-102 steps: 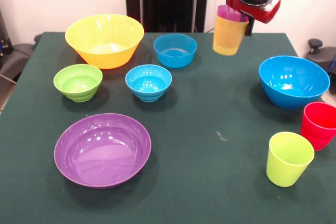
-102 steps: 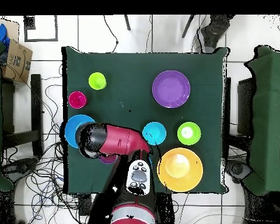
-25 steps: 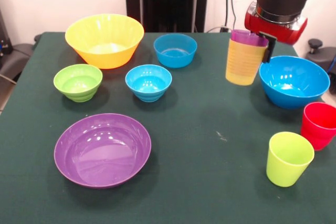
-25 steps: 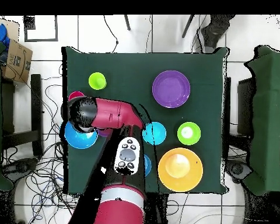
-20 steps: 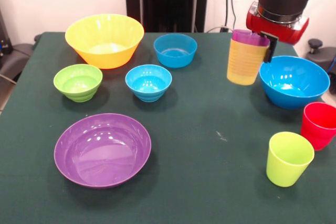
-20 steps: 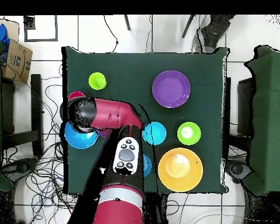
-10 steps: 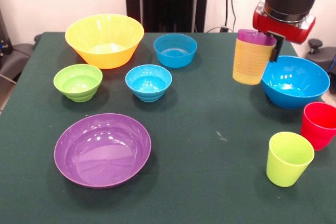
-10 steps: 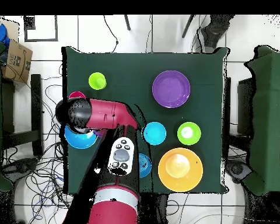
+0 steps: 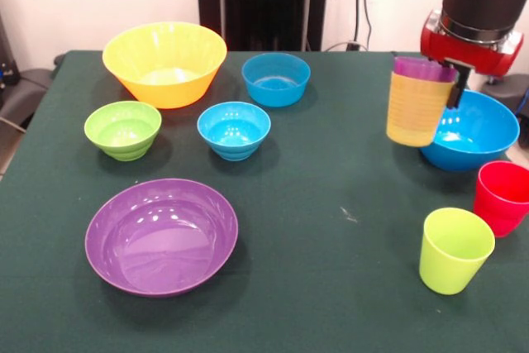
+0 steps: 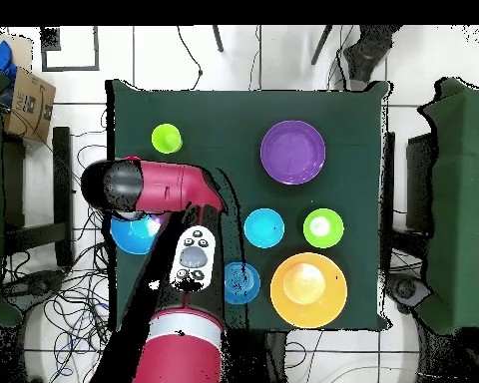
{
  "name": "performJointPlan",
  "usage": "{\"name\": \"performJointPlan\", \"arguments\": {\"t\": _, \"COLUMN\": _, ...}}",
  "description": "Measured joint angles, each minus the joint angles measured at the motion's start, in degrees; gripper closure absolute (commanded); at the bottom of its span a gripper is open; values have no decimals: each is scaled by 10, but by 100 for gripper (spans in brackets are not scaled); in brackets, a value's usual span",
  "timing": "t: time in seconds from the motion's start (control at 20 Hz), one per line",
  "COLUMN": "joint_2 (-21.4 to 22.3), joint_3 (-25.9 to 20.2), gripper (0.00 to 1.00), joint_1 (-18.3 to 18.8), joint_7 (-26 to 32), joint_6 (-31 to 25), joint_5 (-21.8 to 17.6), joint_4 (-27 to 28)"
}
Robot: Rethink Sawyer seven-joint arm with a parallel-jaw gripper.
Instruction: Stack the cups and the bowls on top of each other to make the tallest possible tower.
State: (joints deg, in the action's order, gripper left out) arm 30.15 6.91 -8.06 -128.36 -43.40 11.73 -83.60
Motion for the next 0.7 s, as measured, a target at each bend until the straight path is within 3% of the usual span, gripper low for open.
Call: {"name": "performJointPlan", "arguments": {"t": 0.7, "joint_2": -51, "joint_3": 7, "gripper": 100, "joint_1": -7, "joint_7": 0, "joint_6": -25, "joint_5": 14, "joint_4": 56}}
